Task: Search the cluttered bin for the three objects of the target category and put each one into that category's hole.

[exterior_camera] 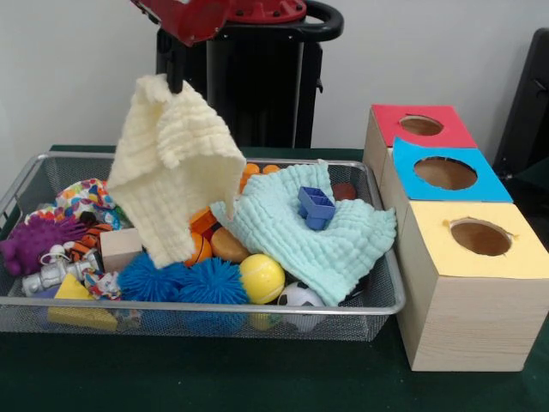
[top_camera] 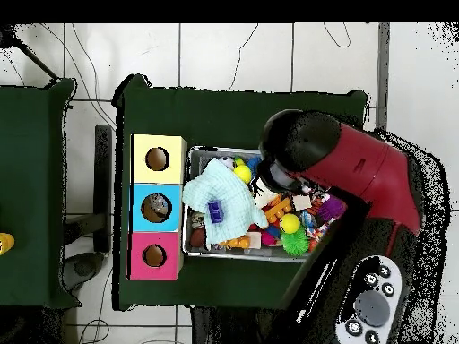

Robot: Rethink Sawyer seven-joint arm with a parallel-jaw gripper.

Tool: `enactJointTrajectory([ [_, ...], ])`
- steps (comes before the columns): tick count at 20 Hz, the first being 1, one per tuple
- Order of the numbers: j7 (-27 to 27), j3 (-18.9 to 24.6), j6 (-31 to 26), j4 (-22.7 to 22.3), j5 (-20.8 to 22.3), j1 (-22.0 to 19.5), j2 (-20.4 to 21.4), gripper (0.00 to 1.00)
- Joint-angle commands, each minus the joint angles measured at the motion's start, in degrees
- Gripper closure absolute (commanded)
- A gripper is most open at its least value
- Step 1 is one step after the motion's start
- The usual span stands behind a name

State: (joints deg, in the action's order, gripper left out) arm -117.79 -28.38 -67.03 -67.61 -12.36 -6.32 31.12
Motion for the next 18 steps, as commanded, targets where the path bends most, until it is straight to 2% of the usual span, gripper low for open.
enactJointTrajectory([
  [1,-19.42,3.32,1.32,-2.91,-3.54,0.97,-3.99,1.00],
  [13,-21.55,4.10,3.16,-2.99,-5.22,1.82,-5.26,1.00],
  [14,-21.57,4.08,3.52,-3.18,-5.26,1.85,-5.22,0.00],
  [18,-20.52,4.33,6.21,-3.97,-5.13,1.50,-5.05,0.00],
])
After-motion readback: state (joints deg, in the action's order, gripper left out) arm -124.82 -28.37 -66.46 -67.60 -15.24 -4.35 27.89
